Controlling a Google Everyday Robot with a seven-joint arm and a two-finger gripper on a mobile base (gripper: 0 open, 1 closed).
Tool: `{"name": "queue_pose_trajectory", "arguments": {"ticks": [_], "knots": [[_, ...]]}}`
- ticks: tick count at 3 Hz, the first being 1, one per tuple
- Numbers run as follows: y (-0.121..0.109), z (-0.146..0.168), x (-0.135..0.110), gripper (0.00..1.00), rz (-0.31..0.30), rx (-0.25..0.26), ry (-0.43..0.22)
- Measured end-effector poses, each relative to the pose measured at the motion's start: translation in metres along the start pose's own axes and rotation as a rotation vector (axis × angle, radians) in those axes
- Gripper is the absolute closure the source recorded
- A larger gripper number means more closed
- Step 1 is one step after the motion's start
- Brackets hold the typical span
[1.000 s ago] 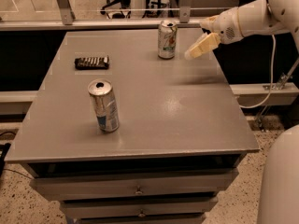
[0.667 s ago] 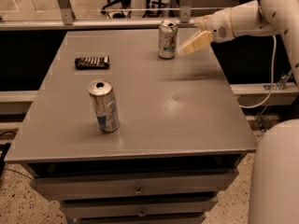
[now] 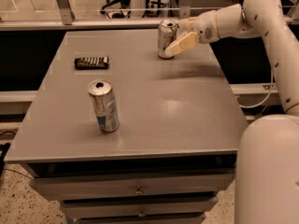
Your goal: Knock 7up can over
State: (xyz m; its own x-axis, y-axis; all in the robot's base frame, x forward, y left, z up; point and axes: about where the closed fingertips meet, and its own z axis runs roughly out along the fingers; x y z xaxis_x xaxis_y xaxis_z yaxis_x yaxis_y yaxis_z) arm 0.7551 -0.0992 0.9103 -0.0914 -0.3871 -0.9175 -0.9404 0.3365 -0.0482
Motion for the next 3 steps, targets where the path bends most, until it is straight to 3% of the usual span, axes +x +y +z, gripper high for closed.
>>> {"name": "queue_pose_trajectory", "arguments": {"ticks": [2, 3], "knots": [[0.020, 0.018, -0.006, 0.00, -0.029, -0.102, -0.025], [0.033, 0.006, -0.013, 0.00, -0.056, -0.150, -0.063]]}}
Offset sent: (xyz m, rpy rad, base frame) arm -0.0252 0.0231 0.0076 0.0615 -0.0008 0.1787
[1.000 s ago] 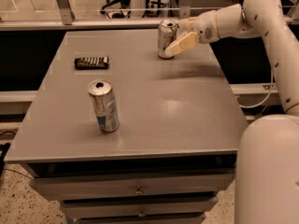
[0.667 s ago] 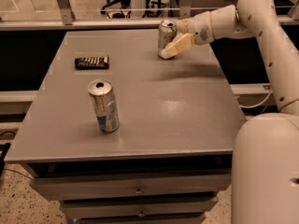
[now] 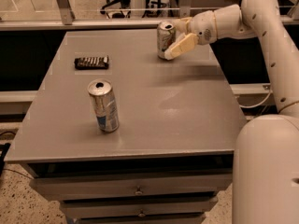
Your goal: Knock 7up can over
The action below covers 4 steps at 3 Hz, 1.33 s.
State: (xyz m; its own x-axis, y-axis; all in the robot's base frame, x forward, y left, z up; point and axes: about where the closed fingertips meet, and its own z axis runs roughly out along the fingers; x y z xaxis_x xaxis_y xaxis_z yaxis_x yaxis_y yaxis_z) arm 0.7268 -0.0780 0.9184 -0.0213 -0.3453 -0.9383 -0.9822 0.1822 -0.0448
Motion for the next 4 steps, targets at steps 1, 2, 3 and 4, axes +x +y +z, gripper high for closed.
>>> {"name": "queue_pose_trajectory", "arguments": {"ticks": [1, 2, 3, 4], "knots": [[0.016, -0.022, -0.008, 0.00, -0.030, -0.033, -0.042], [0.031, -0.040, -0.012, 0.00, -0.047, -0.061, -0.072], [0.047, -0.045, -0.013, 0.00, -0.059, -0.094, -0.080], [0.042, -0.053, -0.011, 0.00, -0.070, -0.068, -0.080]]}}
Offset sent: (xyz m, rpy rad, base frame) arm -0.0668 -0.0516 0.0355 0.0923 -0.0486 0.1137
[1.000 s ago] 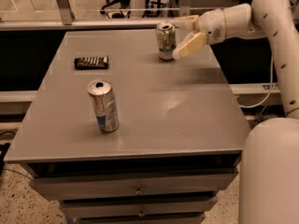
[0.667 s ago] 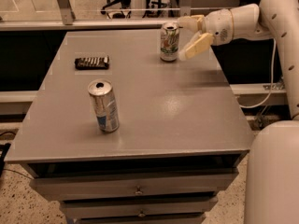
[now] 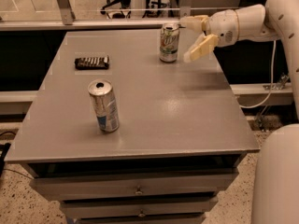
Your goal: Knock 7up can over
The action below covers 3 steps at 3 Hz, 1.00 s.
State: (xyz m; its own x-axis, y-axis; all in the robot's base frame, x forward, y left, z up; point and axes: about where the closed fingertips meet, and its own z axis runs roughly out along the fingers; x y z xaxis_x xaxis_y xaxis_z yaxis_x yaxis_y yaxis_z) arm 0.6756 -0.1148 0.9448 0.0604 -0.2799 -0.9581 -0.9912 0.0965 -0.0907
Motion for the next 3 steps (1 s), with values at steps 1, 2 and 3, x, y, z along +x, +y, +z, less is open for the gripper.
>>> {"name": "queue_pose_trajectory", "arguments": {"ticks": [1, 2, 3], "knots": [[-0.018, -0.016, 0.002, 0.00, -0.013, 0.075, 0.002], [-0.037, -0.021, 0.006, 0.00, -0.018, 0.124, 0.002], [-0.050, 0.001, 0.008, 0.00, -0.027, 0.116, 0.012]]}}
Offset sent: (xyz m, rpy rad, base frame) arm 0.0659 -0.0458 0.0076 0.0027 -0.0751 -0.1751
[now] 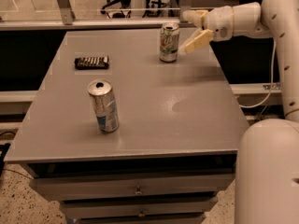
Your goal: Knock 7up can over
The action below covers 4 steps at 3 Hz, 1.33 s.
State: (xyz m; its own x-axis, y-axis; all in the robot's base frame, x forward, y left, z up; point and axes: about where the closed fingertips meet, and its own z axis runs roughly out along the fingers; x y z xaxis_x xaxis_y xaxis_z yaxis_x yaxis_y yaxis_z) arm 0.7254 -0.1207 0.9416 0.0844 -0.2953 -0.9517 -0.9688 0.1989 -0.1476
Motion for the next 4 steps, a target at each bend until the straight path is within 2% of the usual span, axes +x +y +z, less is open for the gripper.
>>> {"name": "queue_pose_trajectory", "arguments": {"ticks": [2, 3, 4], "knots": [[0.002, 0.032, 0.006, 0.00, -0.024, -0.042, 0.053], [0.016, 0.043, 0.011, 0.00, -0.030, -0.100, 0.085], [0.035, 0.042, 0.007, 0.00, -0.037, -0.152, 0.082]]}}
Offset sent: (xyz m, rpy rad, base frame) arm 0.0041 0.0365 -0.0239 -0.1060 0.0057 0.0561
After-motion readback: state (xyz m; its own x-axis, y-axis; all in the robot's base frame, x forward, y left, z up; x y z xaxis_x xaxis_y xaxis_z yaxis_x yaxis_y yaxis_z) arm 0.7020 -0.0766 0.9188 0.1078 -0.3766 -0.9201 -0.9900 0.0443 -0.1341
